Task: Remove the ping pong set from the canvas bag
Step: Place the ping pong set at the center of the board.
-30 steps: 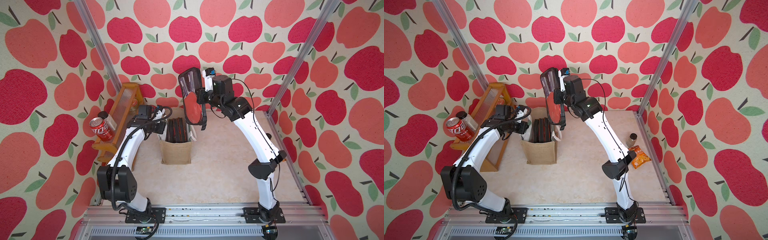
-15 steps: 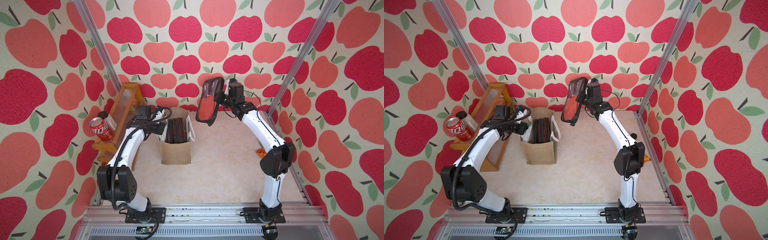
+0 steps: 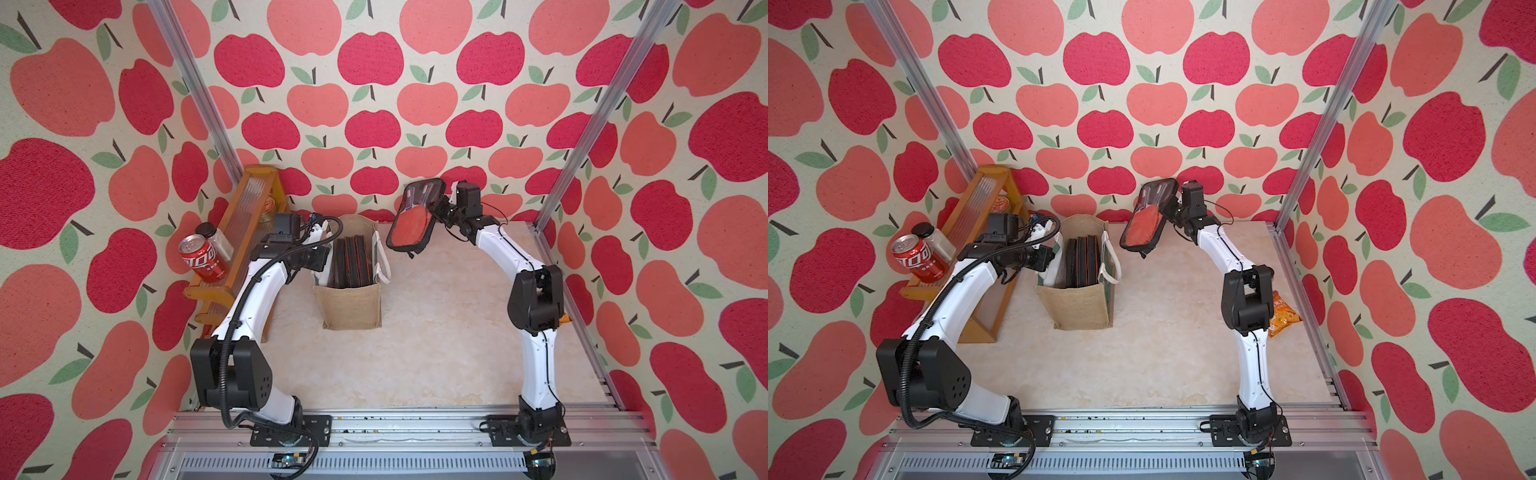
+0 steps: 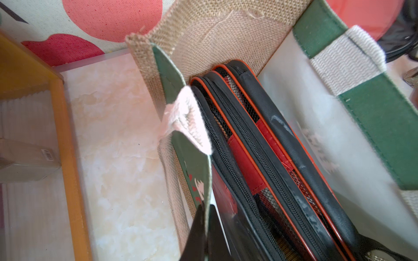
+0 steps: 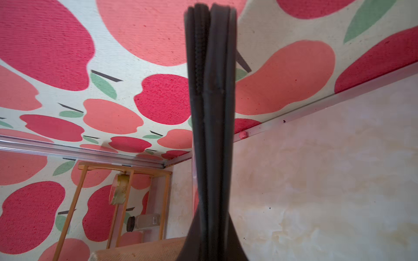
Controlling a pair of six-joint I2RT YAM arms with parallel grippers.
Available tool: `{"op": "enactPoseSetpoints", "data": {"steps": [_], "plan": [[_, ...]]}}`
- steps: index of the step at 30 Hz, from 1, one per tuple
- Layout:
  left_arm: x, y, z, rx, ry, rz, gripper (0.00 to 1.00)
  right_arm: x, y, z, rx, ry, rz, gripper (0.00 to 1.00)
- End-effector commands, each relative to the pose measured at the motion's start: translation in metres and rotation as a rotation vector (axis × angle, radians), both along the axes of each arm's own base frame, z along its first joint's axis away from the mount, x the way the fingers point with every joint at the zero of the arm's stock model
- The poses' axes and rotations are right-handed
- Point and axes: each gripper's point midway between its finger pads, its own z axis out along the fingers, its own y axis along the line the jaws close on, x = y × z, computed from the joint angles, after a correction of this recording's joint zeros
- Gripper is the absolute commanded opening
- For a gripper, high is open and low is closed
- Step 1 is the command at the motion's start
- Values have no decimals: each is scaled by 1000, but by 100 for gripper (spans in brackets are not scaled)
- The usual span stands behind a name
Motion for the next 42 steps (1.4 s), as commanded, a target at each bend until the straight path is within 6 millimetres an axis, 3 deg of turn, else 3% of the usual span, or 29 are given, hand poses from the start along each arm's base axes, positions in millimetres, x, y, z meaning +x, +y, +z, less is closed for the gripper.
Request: {"op": "enactPoseSetpoints", "data": {"steps": [1, 6, 19, 34, 42], "plan": [[-13, 11, -9, 41, 40, 17, 0, 7, 19, 28, 126, -56, 101, 0], [-15, 15, -6, 46, 40, 29, 0, 14, 32, 1, 134, -11, 161, 0], [-17, 27, 1, 50, 32, 61, 0, 29, 29, -71, 170, 144, 243, 0], [-17, 18, -10, 36, 68, 48, 0, 30, 53, -123, 242, 211, 330, 0], [-23, 8, -14, 44, 78, 28, 0, 41, 51, -158, 281, 233, 291, 6]]}}
